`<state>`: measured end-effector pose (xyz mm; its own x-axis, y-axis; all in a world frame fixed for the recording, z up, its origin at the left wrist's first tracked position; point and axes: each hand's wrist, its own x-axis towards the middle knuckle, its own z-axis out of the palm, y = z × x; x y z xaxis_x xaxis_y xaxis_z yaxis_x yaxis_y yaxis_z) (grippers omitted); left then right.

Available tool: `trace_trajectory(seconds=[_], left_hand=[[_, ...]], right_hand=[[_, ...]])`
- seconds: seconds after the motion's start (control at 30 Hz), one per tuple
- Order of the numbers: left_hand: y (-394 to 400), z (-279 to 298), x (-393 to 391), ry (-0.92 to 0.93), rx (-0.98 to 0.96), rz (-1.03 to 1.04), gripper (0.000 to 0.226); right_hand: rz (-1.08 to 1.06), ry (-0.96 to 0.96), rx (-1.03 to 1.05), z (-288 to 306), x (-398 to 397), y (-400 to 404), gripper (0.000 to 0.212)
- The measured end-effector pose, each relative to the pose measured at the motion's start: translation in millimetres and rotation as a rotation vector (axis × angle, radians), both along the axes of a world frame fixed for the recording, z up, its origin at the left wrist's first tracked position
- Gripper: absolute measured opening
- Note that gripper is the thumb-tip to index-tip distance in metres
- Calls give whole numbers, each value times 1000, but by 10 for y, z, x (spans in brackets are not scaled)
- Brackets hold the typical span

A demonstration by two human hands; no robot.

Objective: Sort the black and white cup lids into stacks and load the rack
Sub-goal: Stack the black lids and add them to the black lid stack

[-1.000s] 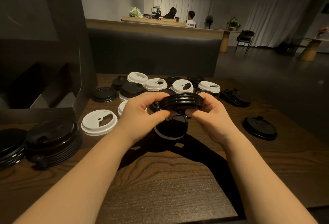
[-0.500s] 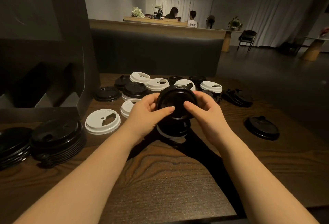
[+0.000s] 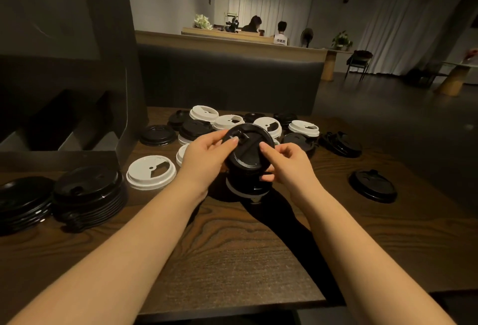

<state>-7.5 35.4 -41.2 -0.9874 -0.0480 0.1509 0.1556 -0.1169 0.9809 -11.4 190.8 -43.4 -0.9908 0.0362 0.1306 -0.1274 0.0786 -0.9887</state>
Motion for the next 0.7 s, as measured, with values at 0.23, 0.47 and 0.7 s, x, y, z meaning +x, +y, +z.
trace_trajectory(seconds=[0.23, 0.47, 0.7], left_hand=[[-282, 225, 115, 34, -161, 56, 30], [-611, 49, 464, -60, -173, 159, 51], [-1107, 112, 712, 23, -236, 304, 18]], right_hand=[[55, 71, 209, 290, 105, -214, 27], [80, -78, 82, 309, 270, -706, 8], [124, -24, 73, 302, 365, -1264, 27]])
